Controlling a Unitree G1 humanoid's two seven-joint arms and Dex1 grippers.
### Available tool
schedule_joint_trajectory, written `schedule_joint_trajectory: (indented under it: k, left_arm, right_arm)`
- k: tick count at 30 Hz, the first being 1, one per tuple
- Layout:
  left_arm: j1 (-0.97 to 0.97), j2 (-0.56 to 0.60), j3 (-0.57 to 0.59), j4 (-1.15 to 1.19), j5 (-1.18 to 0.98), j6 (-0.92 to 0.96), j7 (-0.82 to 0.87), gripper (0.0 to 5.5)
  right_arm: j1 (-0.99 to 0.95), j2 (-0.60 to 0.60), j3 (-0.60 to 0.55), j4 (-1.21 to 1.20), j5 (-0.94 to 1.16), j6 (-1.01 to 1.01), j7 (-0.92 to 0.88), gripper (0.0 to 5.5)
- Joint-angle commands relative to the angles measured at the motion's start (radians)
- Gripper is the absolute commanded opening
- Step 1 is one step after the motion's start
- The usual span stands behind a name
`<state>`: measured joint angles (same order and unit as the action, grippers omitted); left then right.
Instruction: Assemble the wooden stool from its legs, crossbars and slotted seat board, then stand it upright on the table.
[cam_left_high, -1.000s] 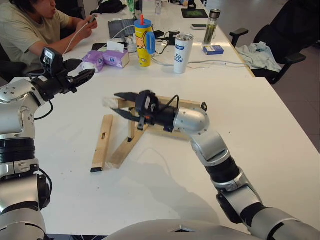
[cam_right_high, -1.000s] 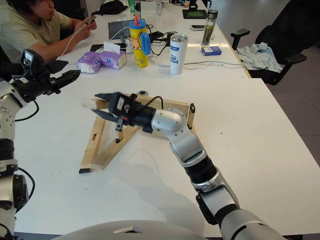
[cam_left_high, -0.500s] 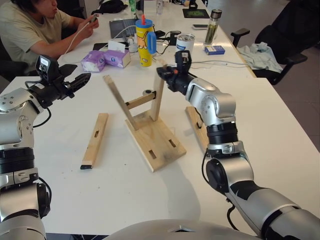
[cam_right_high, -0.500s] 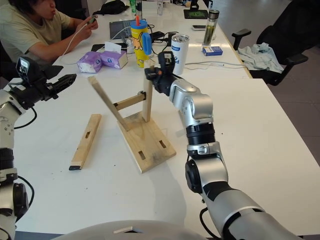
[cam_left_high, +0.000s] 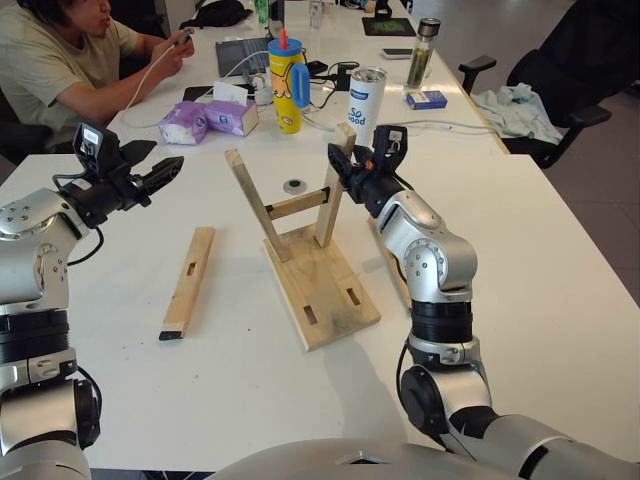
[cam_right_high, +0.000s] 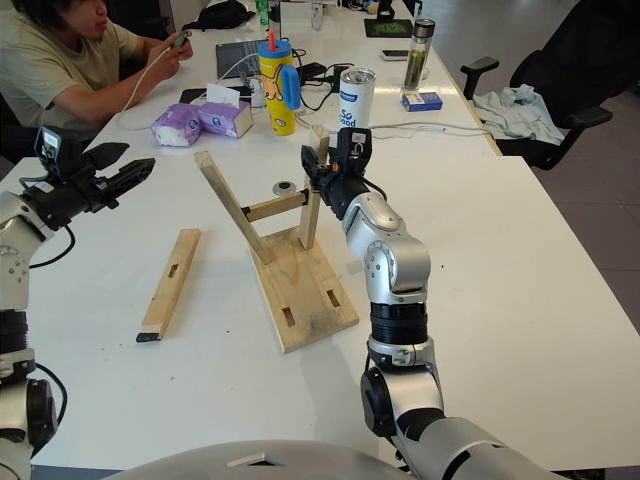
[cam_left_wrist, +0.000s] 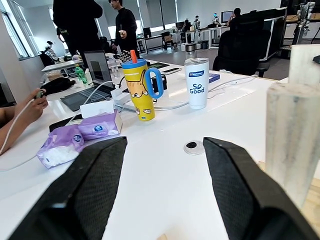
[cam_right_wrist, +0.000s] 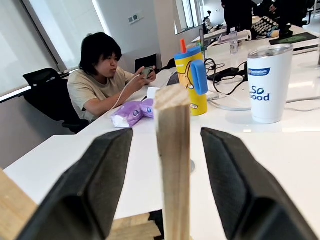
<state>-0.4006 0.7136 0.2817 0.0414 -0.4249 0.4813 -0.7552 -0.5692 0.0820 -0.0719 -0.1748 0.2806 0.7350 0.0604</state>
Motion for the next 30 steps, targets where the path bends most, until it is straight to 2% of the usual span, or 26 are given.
schedule_joint_trajectory:
  k: [1,6,9,11,13,15,19,23,27,30]
  left_arm:
    - [0.069,0.023,0.020,-0.057,-0.031,0.045,-0.020,2.83]
    - [0.241,0.100,0.061,-0.230,-0.152,0.156,-0.162,2.83]
    - [0.402,0.146,0.067,-0.411,-0.272,0.254,-0.270,2.83]
    - [0.442,0.152,0.017,-0.499,-0.311,0.304,-0.275,2.83]
    - [0.438,0.147,-0.098,-0.553,-0.278,0.320,-0.251,2.83]
    - [0.398,0.081,-0.224,-0.594,-0.241,0.316,-0.197,2.83]
    - [0.292,-0.077,-0.468,-0.612,-0.118,0.260,-0.079,2.83]
    - [0.232,-0.138,-0.685,-0.569,0.134,0.149,0.032,2.83]
    - [0.231,-0.146,-0.832,-0.534,0.335,0.087,0.105,2.83]
    - [0.267,-0.144,-0.874,-0.553,0.412,0.089,0.139,2.83]
  right_arm:
    - [0.135,-0.080,0.002,-0.181,0.045,0.184,0.021,2.49]
    - [0.241,-0.220,0.027,-0.400,0.162,0.459,0.118,2.49]
    - [0.271,-0.416,0.105,-0.474,0.233,0.529,0.276,2.49]
    - [0.301,-0.517,0.139,-0.471,0.264,0.558,0.355,2.49]
    - [0.334,-0.621,0.204,-0.438,0.230,0.509,0.404,2.49]
    - [0.365,-0.680,0.259,-0.376,0.184,0.432,0.439,2.49]
    - [0.403,-0.671,0.253,-0.265,0.166,0.329,0.468,2.49]
    - [0.375,-0.617,0.141,-0.242,0.233,0.275,0.497,2.49]
    - [0.331,-0.597,0.029,-0.221,0.314,0.241,0.533,2.49]
    - [0.314,-0.613,-0.012,-0.187,0.329,0.230,0.544,2.49]
